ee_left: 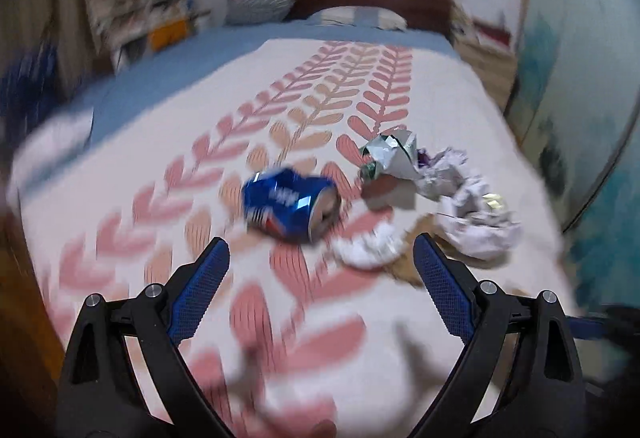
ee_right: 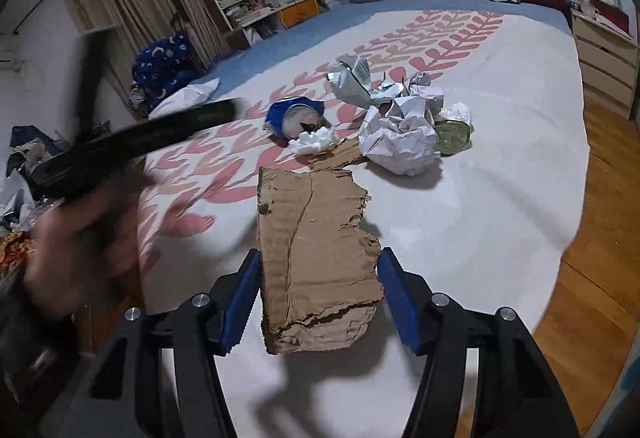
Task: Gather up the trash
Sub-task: 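Grasp the crushed blue Pepsi can with the left tool and lift it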
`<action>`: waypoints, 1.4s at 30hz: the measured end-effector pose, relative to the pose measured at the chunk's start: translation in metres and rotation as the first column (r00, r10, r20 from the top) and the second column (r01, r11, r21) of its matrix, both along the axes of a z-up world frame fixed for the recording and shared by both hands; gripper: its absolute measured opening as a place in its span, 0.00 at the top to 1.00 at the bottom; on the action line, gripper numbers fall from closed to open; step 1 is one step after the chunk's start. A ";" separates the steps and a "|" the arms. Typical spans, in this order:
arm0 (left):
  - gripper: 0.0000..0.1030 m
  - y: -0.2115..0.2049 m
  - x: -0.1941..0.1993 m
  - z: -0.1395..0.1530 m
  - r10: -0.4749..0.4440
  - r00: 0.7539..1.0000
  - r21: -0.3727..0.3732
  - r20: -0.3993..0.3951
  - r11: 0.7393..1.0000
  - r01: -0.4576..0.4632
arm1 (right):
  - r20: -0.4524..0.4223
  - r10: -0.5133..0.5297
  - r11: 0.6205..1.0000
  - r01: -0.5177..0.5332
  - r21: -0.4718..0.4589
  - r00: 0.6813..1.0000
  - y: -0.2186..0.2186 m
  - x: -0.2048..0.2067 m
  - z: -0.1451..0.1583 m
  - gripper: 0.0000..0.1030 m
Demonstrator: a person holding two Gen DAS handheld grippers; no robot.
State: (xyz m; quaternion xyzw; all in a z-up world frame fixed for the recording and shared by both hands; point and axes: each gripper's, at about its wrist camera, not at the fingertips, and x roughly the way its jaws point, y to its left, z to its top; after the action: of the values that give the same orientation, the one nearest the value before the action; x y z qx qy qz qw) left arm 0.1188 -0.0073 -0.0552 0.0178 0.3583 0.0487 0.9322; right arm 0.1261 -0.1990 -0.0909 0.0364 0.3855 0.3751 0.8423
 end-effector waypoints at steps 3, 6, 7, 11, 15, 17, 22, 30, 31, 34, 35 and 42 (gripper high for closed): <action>0.10 0.000 0.033 -0.017 -0.016 0.999 0.023 -0.035 1.000 0.016 | 0.003 0.019 1.000 -0.019 0.005 1.000 -0.008 -0.008 0.000 0.42; 0.10 0.010 0.057 -0.026 -0.016 0.998 -0.046 -0.056 0.999 0.014 | -0.023 0.003 1.000 -0.003 0.017 1.000 -0.019 -0.007 -0.005 0.42; 0.10 0.013 0.062 -0.028 -0.011 0.998 -0.070 -0.056 0.997 0.007 | -0.028 -0.001 1.000 0.002 0.023 1.000 -0.020 -0.007 -0.005 0.42; 0.17 0.017 0.078 -0.039 0.005 0.996 -0.116 -0.089 0.993 -0.016 | -0.057 -0.011 0.999 0.013 0.047 0.998 -0.027 -0.006 -0.006 0.42; 0.71 0.015 0.092 -0.055 0.017 0.984 -0.101 -0.175 0.994 -0.035 | -0.081 -0.017 0.996 0.023 0.081 0.997 -0.032 -0.002 -0.006 0.42; 0.73 0.016 0.090 -0.053 0.023 0.986 -0.110 -0.165 0.993 -0.042 | -0.078 -0.017 0.996 0.023 0.087 0.997 -0.035 -0.003 -0.004 0.42; 0.78 0.018 0.080 -0.046 0.034 0.991 -0.116 -0.129 0.992 -0.049 | -0.066 -0.021 0.995 0.027 0.092 0.998 -0.043 -0.008 0.004 0.42; 0.79 0.013 0.057 -0.015 -0.002 0.999 -0.096 -0.046 0.995 -0.002 | -0.044 -0.033 0.995 0.036 0.091 0.999 -0.053 -0.019 0.013 0.42; 0.79 0.011 0.054 -0.010 -0.005 0.999 -0.094 -0.040 0.996 0.001 | -0.041 -0.035 0.995 0.039 0.093 0.999 -0.054 -0.020 0.015 0.42; 0.79 0.001 0.033 0.014 -0.014 1.000 -0.095 -0.008 0.995 0.013 | -0.022 -0.036 0.994 0.039 0.102 0.999 -0.058 -0.027 0.028 0.42; 0.79 -0.005 0.021 0.026 -0.017 1.000 -0.095 0.011 0.995 0.018 | -0.009 -0.036 0.994 0.037 0.105 0.999 -0.060 -0.031 0.035 0.42; 0.79 -0.068 -0.081 0.110 -0.015 0.994 -0.089 0.110 0.996 0.025 | 0.085 -0.068 0.984 0.052 0.173 0.994 -0.103 -0.067 0.098 0.42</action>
State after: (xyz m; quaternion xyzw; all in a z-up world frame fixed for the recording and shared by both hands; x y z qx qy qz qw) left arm 0.0378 -0.0749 0.0545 -0.0234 0.3086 0.0242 0.9506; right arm 0.0586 -0.3024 0.0072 0.1028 0.3119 0.3824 0.8637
